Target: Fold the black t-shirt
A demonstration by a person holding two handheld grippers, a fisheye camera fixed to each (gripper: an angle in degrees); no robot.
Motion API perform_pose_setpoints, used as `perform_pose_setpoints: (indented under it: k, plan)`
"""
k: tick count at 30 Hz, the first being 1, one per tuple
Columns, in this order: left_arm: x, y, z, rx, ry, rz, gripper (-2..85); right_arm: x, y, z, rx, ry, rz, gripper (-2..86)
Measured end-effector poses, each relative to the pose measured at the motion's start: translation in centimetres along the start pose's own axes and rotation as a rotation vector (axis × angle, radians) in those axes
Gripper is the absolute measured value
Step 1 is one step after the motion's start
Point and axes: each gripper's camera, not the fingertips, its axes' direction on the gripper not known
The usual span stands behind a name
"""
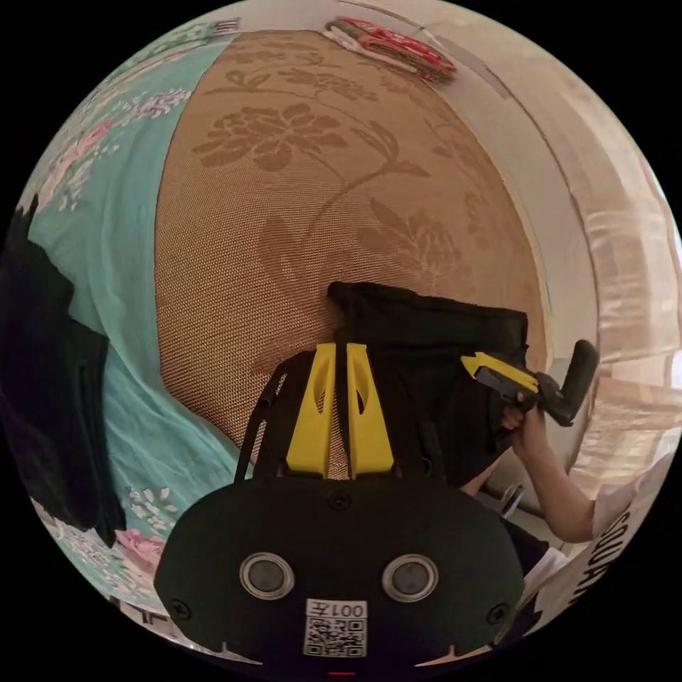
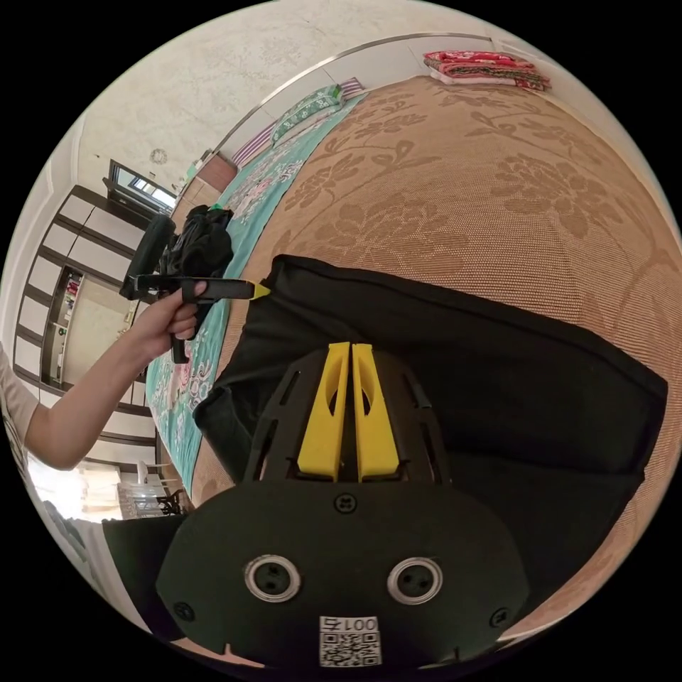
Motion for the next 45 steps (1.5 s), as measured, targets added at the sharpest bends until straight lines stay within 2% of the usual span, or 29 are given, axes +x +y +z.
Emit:
perform_pose_setpoints:
  k: [2, 4, 6, 9, 14, 16, 21, 24, 32, 41, 45]
  plan:
    - [-2.3, 0.0, -0.1, 0.032, 0.106, -0.071, 0.3, 0.0, -0.3, 0.5, -0.010, -0.009, -0.014, 0.7]
    - [-3.4, 0.3, -0.6, 0.070, 0.127, -0.106, -0.2, 0.0, -0.5, 0.5, -0.016, -0.019, -0.036, 0.8]
    - [-3.9, 0.8, -1.6, 0.114, 0.066, -0.132, -0.6, -0.3, -0.1, -0.2, -0.012, -0.006, -0.009, 0.9]
    - [-3.0, 2.1, -2.7, 0.096, 0.031, -0.044, -0.6, -2.2, 2.0, -1.0, -0.047, 0.005, -0.009, 1.7]
    - [0.7, 7.1, -0.8, -0.118, -0.135, 0.138, 4.3, -7.0, 5.4, 0.4, -0.168, 0.028, -0.076, 4.4]
    - [1.3, 8.6, 0.1, -0.144, -0.147, 0.160, 5.6, -8.0, 5.8, 1.3, -0.195, 0.010, -0.070, 4.6]
    - [1.3, 9.6, 1.5, -0.148, -0.248, 0.185, 3.4, -9.6, 5.4, 3.5, -0.229, 0.122, -0.056, 1.7]
    - [0.9, 9.9, 0.9, -0.131, -0.262, 0.189, -0.3, -11.1, 5.7, 2.4, -0.186, 0.095, -0.070, 1.0]
    - [-3.1, 12.4, 1.6, -0.079, -0.014, 0.007, -0.7, -13.6, 8.4, 3.4, -0.228, 0.168, -0.157, 0.4]
    - [-1.3, 15.0, 2.7, -0.160, -0.056, 0.131, 5.9, -15.0, 8.9, 1.5, -0.162, 0.141, -0.123, 1.5]
    - [-0.3, 16.0, 3.6, -0.189, -0.070, 0.151, 7.3, -15.7, 5.6, -0.8, -0.069, 0.166, -0.221, 3.1]
